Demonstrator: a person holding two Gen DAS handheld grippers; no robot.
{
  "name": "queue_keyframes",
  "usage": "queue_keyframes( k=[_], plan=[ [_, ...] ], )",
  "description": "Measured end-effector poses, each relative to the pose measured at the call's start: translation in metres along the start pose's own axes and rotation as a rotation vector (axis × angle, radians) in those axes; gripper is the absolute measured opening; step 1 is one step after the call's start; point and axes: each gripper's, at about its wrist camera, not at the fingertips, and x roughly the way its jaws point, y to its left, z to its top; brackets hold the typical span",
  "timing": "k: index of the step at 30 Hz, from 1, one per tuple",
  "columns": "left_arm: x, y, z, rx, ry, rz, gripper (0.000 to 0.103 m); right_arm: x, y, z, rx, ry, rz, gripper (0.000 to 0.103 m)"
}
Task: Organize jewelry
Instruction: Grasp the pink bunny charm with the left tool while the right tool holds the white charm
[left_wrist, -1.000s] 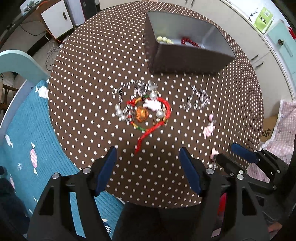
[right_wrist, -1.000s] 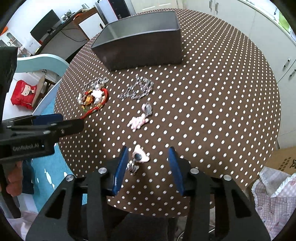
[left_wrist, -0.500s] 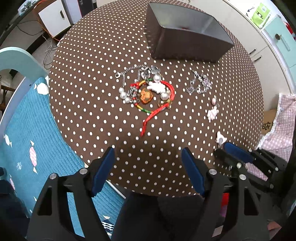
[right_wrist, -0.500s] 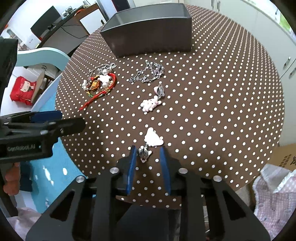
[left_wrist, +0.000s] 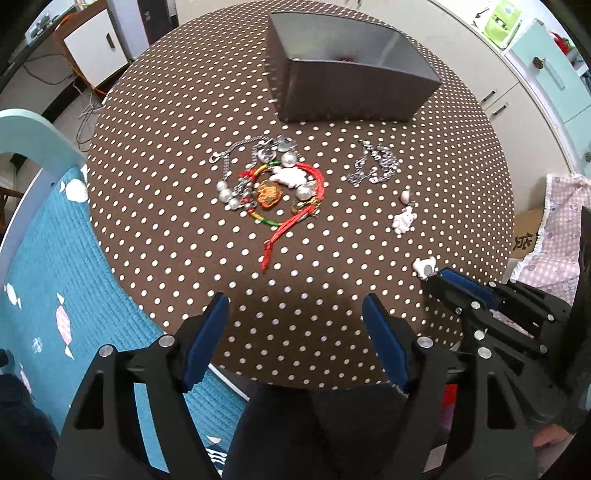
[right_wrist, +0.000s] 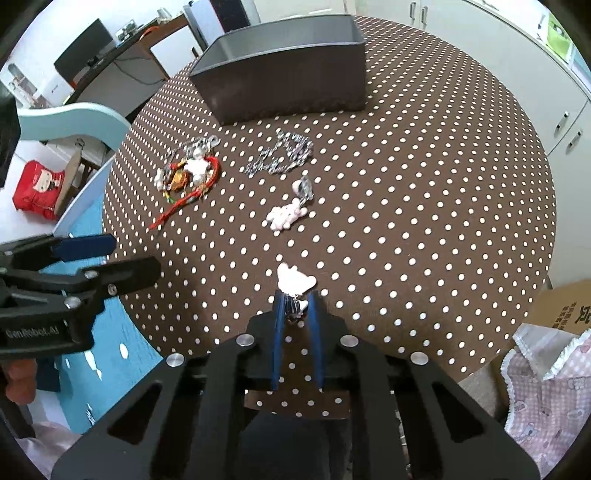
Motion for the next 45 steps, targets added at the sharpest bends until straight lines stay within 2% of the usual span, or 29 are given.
queue_keyframes(
  k=[6,14,19,26,29,31,35,37,38,45],
  plan=[
    [0.004,-0.011,0.01,0.031,-0.006,-0.022,0.075,-0.009,-0.017,0.01,0.044,-0.024,0.015,0.012],
    [0.013,-0.044,0.033,0.11,-0.022,-0.065,0.075,-0.017,-0.045,0.017,0.111,-0.028,0.014,0.012],
    [0.024,-0.064,0.047,0.152,-0.015,-0.078,0.064,-0.023,-0.065,0.02,0.153,-0.03,-0.003,0.012],
    [0.035,-0.08,0.076,0.136,-0.025,-0.109,0.059,-0.032,-0.084,0.023,0.192,-0.05,-0.022,0.012],
    [0.043,-0.087,0.089,0.106,-0.02,-0.112,0.054,-0.033,-0.09,0.021,0.203,-0.049,-0.025,0.012],
    [0.051,-0.093,0.099,0.092,-0.01,-0.1,0.045,-0.032,-0.089,0.021,0.208,-0.047,-0.026,0.012],
    [0.065,-0.1,0.102,0.071,0.02,-0.106,0.035,-0.031,-0.092,0.022,0.21,-0.042,-0.02,0.012],
    [0.072,-0.104,0.106,0.08,0.04,-0.105,0.022,-0.029,-0.095,0.026,0.208,-0.039,-0.017,0.012],
    [0.075,-0.107,0.107,0.087,0.049,-0.102,0.019,-0.028,-0.096,0.03,0.208,-0.038,-0.014,0.012],
    [0.084,-0.122,0.11,0.078,0.055,-0.119,0.011,-0.025,-0.096,0.037,0.196,-0.033,0.001,0.012]
  ],
)
